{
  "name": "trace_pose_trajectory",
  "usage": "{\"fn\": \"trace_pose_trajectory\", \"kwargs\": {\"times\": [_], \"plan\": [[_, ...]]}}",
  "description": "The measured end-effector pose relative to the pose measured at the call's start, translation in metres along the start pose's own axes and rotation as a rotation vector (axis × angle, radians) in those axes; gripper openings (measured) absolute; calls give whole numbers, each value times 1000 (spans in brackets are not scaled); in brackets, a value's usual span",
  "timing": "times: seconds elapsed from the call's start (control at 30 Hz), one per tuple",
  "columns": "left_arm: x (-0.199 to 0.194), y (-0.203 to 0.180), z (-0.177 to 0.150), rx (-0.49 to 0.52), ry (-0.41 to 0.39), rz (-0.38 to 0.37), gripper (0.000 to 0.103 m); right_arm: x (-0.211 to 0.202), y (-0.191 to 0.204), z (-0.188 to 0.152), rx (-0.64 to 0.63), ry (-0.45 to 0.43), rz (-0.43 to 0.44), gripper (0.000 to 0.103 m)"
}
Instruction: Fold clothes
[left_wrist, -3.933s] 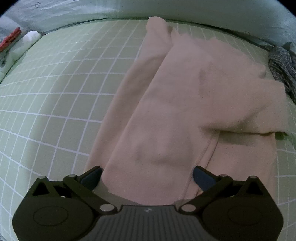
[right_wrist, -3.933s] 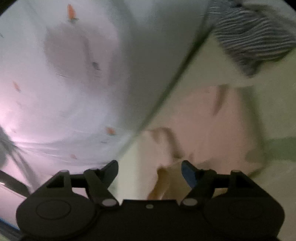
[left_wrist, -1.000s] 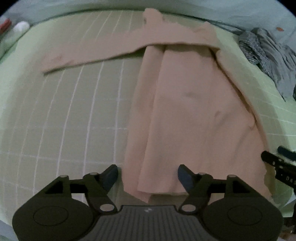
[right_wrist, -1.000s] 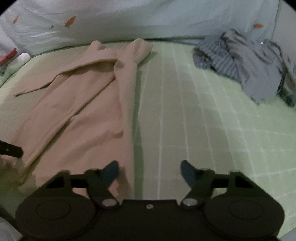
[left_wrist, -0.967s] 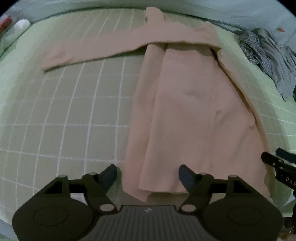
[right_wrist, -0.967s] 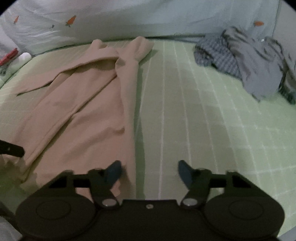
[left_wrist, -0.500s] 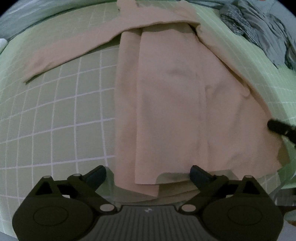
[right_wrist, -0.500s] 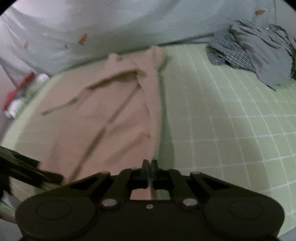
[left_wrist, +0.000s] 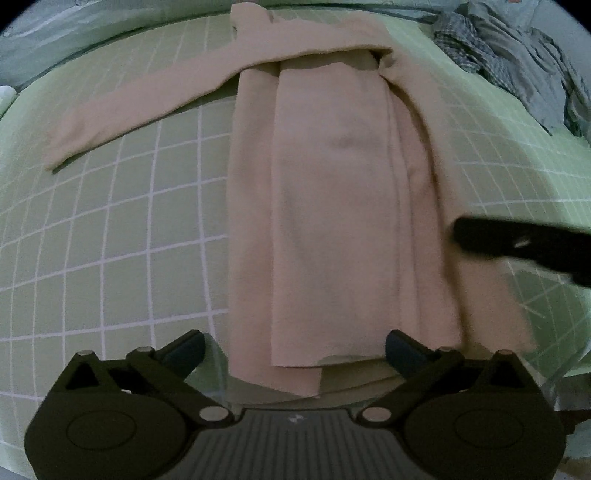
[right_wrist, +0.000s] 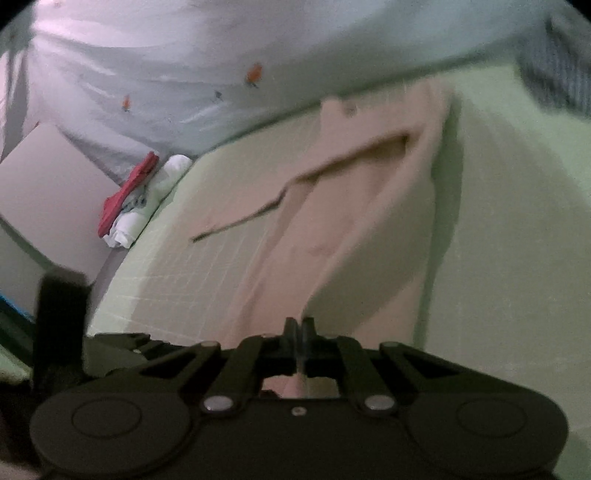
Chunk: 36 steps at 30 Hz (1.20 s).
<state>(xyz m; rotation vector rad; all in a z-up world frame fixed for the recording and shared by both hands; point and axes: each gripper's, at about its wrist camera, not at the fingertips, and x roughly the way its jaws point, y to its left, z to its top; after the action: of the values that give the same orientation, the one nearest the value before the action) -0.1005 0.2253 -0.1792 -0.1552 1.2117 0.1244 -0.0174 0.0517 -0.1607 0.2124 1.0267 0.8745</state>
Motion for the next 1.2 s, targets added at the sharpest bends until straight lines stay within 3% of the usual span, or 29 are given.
{"fn": "trace_pose_trajectory", "kwargs": {"times": [0.23, 0.47, 0.57, 0.77, 0.9, 0.97, 1.2], "plan": [[-2, 1, -6, -4, -30, 0, 103, 28, -28, -13, 204, 92, 11, 3], [-4, 7, -5, 3, -21, -36, 103, 27, -11, -3, 123, 135, 13, 28], [-12, 20, -6, -53, -16, -94, 103, 22, -4, 2, 86, 130, -5, 37], [-37, 73, 1, -264, -120, -76, 103, -3, -2, 25, 14, 8, -75, 44], [-48, 114, 12, -434, -194, -28, 101, -7, -4, 47, -36, -75, -164, 44], [-48, 132, 21, -500, -214, 7, 96, -5, -3, 60, -88, -109, -220, 44], [-32, 181, 55, -648, -246, 64, 87, 42, 15, 106, -420, -147, -516, 43]]}}
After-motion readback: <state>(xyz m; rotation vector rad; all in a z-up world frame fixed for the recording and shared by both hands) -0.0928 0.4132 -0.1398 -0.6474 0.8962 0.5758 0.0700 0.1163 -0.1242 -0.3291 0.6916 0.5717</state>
